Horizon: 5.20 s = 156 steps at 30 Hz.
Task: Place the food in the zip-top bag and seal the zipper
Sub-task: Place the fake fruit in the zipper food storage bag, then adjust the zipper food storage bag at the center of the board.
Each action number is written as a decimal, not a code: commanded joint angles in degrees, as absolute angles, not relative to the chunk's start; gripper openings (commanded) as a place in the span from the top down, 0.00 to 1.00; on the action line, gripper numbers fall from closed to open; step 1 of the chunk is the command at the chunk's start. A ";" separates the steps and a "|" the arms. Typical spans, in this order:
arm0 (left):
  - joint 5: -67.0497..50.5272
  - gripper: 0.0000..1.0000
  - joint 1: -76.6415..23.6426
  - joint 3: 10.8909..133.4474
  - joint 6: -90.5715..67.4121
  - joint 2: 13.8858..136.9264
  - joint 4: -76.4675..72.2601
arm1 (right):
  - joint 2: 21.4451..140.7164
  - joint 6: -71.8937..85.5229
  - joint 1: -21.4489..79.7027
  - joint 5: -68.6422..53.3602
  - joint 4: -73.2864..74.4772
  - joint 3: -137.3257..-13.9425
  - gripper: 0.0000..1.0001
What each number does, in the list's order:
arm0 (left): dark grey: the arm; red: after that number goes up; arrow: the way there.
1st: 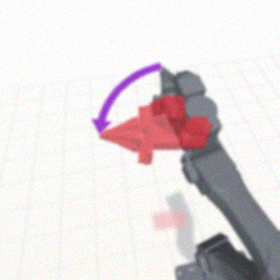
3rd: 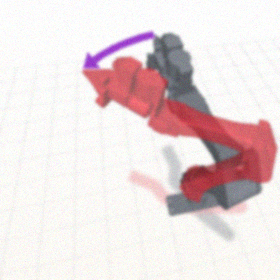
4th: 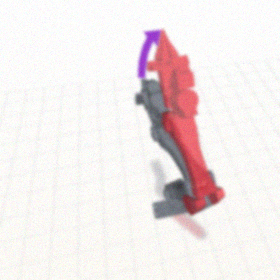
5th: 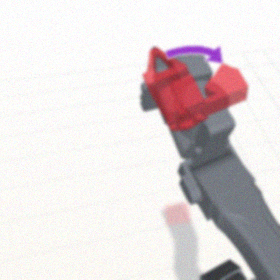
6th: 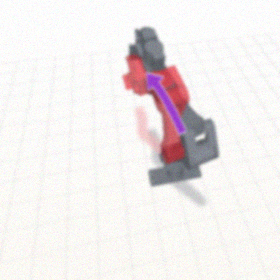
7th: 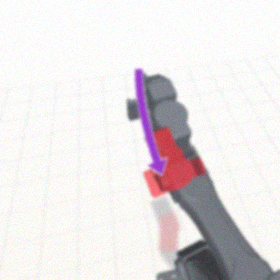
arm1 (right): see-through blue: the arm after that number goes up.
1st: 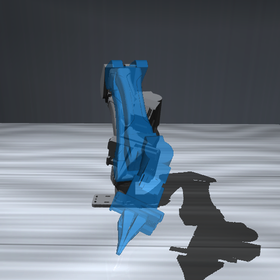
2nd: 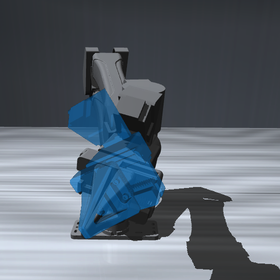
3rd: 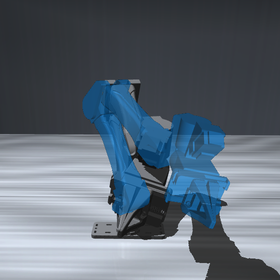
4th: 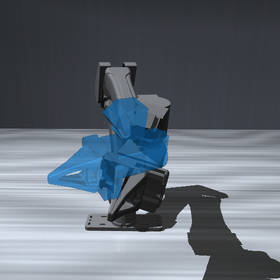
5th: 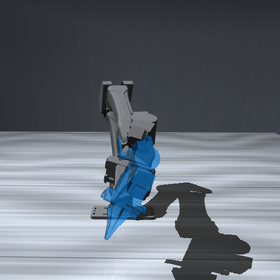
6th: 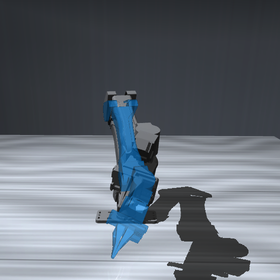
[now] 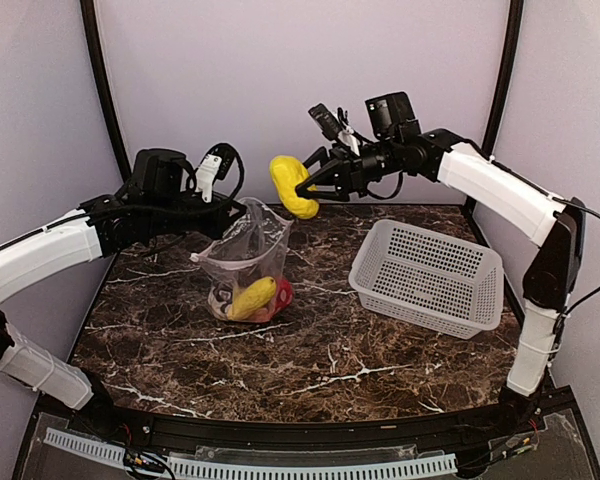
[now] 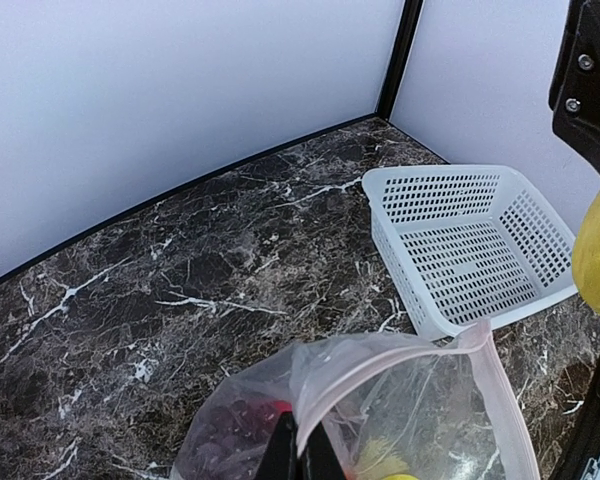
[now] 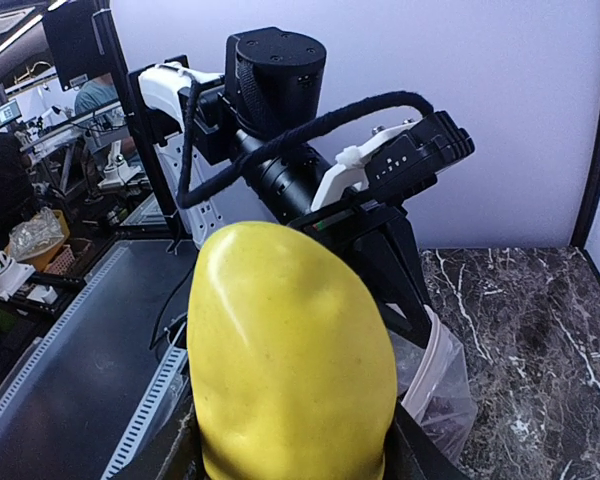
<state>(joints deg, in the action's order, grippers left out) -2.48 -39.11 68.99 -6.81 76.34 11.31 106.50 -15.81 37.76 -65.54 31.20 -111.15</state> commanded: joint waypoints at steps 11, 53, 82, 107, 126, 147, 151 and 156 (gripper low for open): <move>-1.97 0.99 -39.13 69.88 -10.01 74.72 12.32 | 116.45 3.12 41.04 -71.20 11.23 -117.73 0.51; 1.32 0.99 -39.09 68.04 -11.33 73.43 11.47 | 108.53 -45.06 56.20 -32.22 48.74 -117.16 0.33; -4.99 0.99 -39.11 76.60 -9.17 74.10 18.05 | 111.66 -46.18 62.02 -16.81 47.51 -127.12 1.00; 5.04 0.19 -39.18 46.94 -4.87 42.19 2.81 | 104.95 -40.35 58.09 -25.05 43.37 -114.34 1.00; -11.76 0.27 -38.97 31.09 -3.32 47.02 -19.74 | 102.01 -42.86 57.91 -29.23 47.98 -111.55 1.00; -20.11 0.99 -34.98 32.41 -0.49 55.74 -27.49 | 101.96 -42.86 53.57 -26.55 47.59 -110.18 1.00; -17.01 0.99 -34.98 32.67 1.34 50.95 -24.03 | 101.88 -41.70 51.59 -22.85 45.38 -108.92 1.00; -18.90 0.99 -34.98 35.07 0.30 50.54 -19.96 | 102.08 -38.85 50.19 -22.44 44.36 -111.19 0.91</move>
